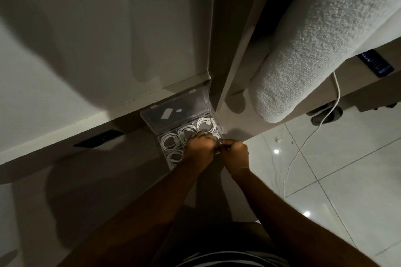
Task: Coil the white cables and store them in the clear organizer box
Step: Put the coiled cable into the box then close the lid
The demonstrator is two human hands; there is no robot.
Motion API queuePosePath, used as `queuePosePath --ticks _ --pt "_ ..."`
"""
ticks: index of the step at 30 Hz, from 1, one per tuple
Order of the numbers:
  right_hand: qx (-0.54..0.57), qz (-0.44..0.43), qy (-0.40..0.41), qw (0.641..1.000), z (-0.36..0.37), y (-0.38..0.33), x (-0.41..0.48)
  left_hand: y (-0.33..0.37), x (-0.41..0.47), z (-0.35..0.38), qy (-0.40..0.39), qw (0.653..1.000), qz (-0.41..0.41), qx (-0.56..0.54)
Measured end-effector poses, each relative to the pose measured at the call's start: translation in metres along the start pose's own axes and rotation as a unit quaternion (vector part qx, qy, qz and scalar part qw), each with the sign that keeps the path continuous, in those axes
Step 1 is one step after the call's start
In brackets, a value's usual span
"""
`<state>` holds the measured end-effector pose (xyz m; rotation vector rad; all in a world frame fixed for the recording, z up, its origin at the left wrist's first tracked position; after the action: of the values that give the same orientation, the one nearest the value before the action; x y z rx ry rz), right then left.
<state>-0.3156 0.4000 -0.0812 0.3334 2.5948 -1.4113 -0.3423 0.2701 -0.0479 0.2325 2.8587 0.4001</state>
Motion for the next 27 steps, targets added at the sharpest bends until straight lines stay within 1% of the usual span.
queuePosePath --ticks 3,6,7,9,11,13,16,19,21,24,27 --pt "-0.054 -0.093 -0.042 0.993 0.001 -0.009 -0.004 -0.002 -0.003 0.004 0.003 1.0 -0.026 -0.012" --pt "-0.093 -0.152 -0.048 0.983 0.0 -0.018 -0.007 -0.007 -0.004 0.008 0.005 0.998 -0.036 -0.047" --pt "-0.107 -0.163 -0.054 0.979 0.001 -0.02 -0.008 -0.007 -0.004 0.009 -0.01 0.998 -0.038 -0.057" --pt "-0.129 -0.178 -0.07 0.973 0.004 -0.019 -0.012 -0.006 -0.005 0.011 -0.05 0.997 -0.021 -0.062" --pt "-0.115 -0.157 -0.083 0.977 0.005 -0.011 -0.013 -0.005 -0.006 0.013 -0.075 0.996 0.007 -0.047" --pt "-0.107 -0.132 -0.103 0.98 0.007 -0.003 -0.01 -0.006 -0.006 0.012 -0.082 0.996 0.017 -0.039" --pt "-0.171 -0.165 -0.135 0.962 0.011 -0.005 -0.004 -0.007 -0.002 0.011 -0.085 0.996 0.015 -0.036" --pt "-0.231 -0.198 -0.131 0.944 0.009 -0.013 -0.001 -0.007 0.001 0.009 -0.073 0.996 -0.01 -0.048" --pt "-0.285 -0.219 -0.146 0.922 0.009 -0.015 -0.001 -0.007 0.004 0.01 -0.082 0.996 -0.028 -0.03" --pt "-0.36 -0.242 -0.153 0.888 0.009 -0.016 -0.001 -0.007 0.012 0.014 -0.137 0.988 -0.072 -0.015" --pt "-0.371 -0.246 -0.153 0.882 0.007 -0.016 -0.001 -0.006 0.023 0.013 -0.199 0.974 -0.105 -0.011"
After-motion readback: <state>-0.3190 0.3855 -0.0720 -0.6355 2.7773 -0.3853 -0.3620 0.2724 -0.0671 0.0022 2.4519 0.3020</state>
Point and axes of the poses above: each hand's wrist, its own x-axis towards the middle knuckle, its own z-axis out of the palm, y = z × x, the point moved 7 cm from there along x, towards the middle knuckle, and after that the axes turned 14 degrees about -z, right-handed, at the moved point
